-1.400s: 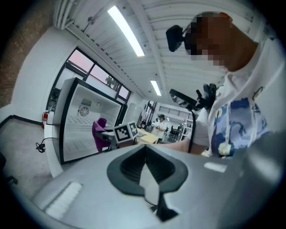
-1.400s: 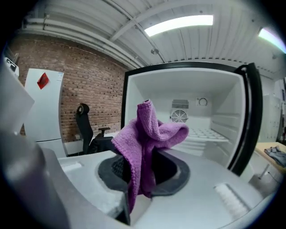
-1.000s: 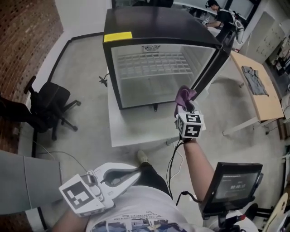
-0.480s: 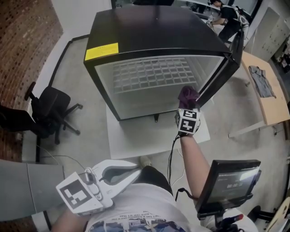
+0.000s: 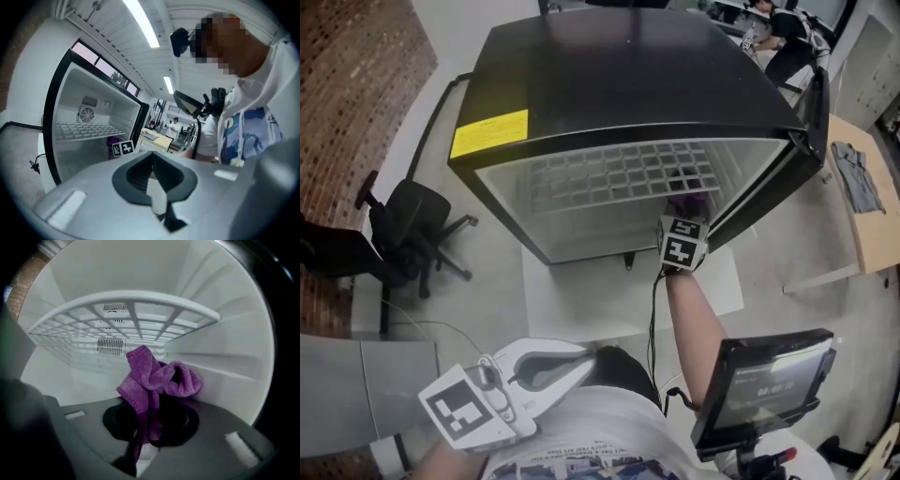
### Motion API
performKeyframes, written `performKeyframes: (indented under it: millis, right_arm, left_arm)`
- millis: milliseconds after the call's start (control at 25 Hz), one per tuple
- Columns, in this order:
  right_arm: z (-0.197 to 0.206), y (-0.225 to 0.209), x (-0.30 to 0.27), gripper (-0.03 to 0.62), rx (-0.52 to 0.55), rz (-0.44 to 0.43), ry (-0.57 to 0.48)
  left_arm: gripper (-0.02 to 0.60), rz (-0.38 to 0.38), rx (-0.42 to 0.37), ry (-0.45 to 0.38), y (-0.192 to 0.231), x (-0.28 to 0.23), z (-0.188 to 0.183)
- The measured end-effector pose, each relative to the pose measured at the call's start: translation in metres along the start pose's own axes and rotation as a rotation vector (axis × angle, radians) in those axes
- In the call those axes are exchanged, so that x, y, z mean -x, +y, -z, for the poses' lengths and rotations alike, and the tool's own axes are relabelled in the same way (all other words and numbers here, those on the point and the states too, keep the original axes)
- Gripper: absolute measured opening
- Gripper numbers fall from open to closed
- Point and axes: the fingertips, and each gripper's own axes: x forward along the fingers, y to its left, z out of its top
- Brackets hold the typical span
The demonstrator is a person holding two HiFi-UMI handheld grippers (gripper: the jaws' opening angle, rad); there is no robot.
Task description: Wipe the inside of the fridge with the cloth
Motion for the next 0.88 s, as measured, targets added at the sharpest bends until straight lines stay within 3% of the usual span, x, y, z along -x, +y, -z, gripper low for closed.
performKeyframes:
  millis: [880]
  right_arm:
    - [-0.022,0.025,-0.067,0.078,0.055,-0.107,-0.064]
  left_arm:
    - [0.006,-0.083,0.045,-0.011,0.036,-0.017,-0.012]
